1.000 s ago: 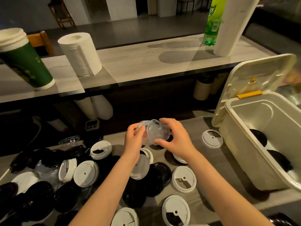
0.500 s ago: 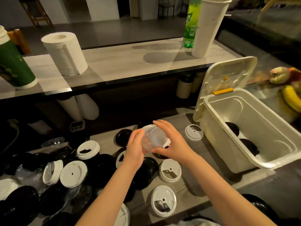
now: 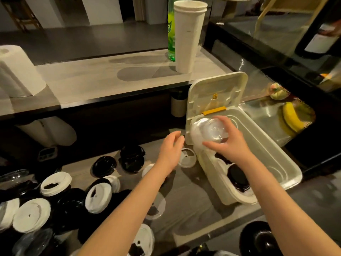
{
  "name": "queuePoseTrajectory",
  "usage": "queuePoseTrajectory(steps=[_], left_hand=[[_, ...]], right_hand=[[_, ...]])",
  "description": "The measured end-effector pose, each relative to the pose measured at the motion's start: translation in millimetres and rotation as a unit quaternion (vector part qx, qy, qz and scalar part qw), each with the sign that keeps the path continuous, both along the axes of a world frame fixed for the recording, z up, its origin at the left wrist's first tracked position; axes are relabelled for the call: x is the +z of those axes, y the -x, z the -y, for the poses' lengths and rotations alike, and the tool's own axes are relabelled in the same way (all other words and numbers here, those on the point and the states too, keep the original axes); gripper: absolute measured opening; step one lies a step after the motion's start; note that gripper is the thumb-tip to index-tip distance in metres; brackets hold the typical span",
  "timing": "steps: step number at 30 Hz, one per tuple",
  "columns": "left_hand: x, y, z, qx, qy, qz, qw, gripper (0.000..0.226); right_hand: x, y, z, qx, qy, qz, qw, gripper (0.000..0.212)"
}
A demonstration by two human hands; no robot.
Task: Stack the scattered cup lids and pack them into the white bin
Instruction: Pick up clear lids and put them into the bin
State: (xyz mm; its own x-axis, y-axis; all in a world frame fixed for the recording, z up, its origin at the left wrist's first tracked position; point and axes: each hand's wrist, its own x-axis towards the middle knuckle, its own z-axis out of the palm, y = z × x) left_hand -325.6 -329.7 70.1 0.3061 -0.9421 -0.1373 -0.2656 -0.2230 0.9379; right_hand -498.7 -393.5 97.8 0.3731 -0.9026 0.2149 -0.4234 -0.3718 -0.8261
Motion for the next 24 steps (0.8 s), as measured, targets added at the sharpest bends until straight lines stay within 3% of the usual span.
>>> queuePoseTrajectory(steps=[2,5,9,19,24], left_hand=[[-4,13,14,-0.029,0.000,0.112,0.993,0.048],[-14,32,33,-0.093,-0.014,0.203,0.975,0.059],[-24,50,43,-0.136,-0.062,0.290,0.945,0.073],[-21,55,44,-0.134,-0.124,0.371,0.911,0.074],[-21,57,44,-0.127,-0.134,0.389,0.903,0.074]], right_hand=[[0,22,24,-0.028,-0.011,0.007,1.000,0.064],[-11,45,61,-0.040,-0.066,-0.008,0.997,0.068],[-38,45,98,-0.001,-0.097,-0.129,0.987,0.076],[-91,14,115,0.125,-0.093,-0.320,0.934,0.090],[-98,17,113,0.116,-0.111,-0.311,0.937,0.092]])
